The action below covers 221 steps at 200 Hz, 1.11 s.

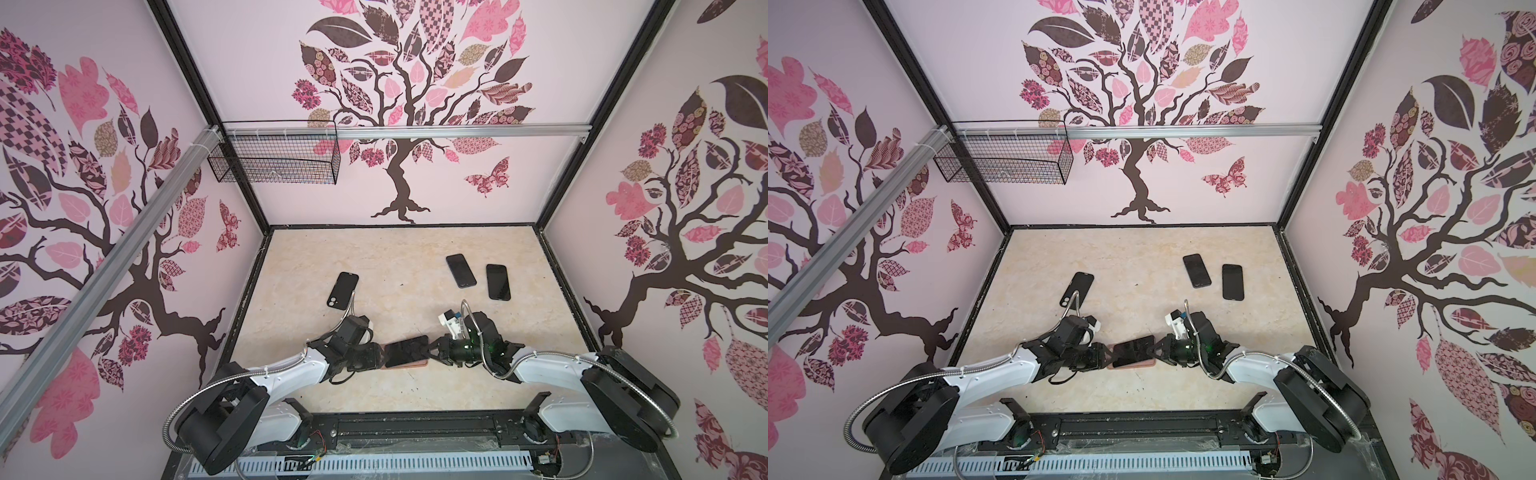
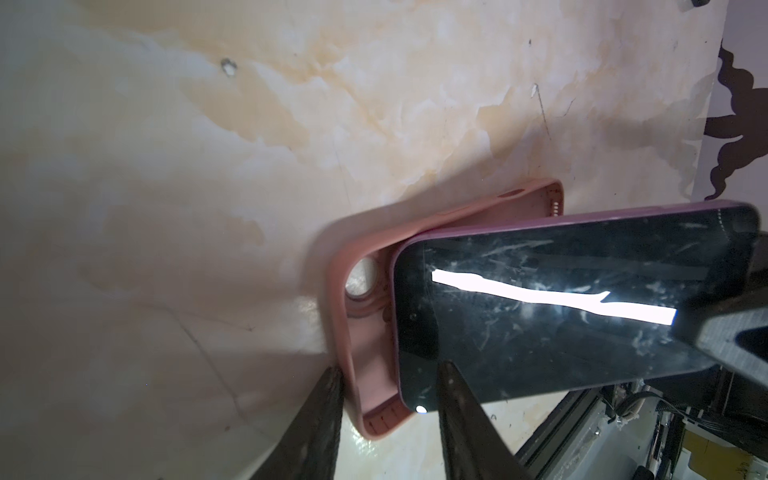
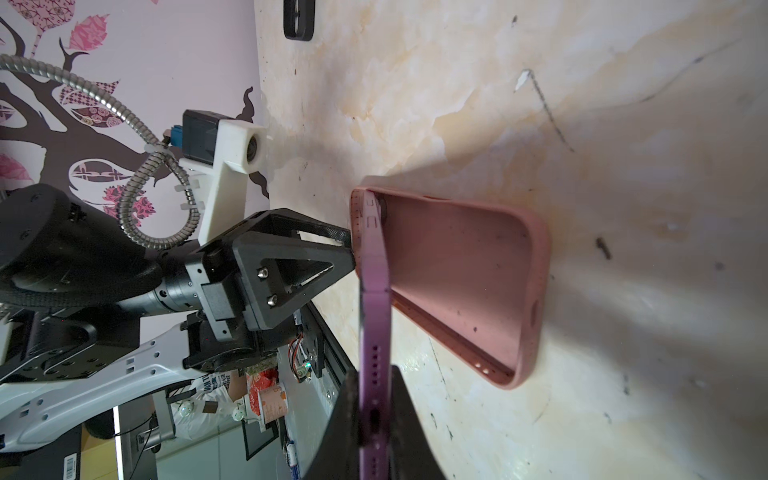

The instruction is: Put the phone into the phone case

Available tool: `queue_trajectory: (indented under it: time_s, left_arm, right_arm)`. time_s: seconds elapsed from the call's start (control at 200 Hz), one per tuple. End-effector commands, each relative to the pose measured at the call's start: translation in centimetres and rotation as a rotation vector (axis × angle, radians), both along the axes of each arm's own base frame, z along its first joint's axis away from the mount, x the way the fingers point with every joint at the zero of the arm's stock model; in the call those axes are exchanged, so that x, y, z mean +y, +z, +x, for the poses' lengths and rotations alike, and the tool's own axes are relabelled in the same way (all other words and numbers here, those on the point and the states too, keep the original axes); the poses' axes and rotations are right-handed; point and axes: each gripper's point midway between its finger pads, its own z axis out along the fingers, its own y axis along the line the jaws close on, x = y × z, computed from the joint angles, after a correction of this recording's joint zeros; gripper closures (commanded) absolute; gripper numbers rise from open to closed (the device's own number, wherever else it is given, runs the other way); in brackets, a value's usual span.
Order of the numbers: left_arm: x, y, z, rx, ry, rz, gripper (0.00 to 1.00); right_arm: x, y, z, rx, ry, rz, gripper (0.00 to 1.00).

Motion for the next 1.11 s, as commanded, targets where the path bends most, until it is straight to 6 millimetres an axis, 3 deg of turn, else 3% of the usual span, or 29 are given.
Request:
queue_trajectory:
  time_s: [0.0,0.545,0.705,1.1]
  left_arm:
    - [-1.4,1.3,1.2,-0.058,-0.03,-0.045,0.61]
    - [-1.4,1.2,1.3,-0.076,-0.046,-0.034,0.63]
    - [-1.5,1.0,1.2,-0.066,-0.051,-0.035,0.7]
    - [-2.5,0.2,0.1,-0.039,-0.097,-0.053,0.7]
  right_arm:
    - [0.7,-0.1,-0.4,0.02,0.045,0.027,1.0]
    - [1.1,-3.7,-0.8,0.069,0.13,-0.069,0.98]
    - [0.4,-4.6,-0.6,0.053,0.139,-0.153,0.92]
    - [-0.6,-5.1,-0.4,0.031,0.149,-0.254,0.81]
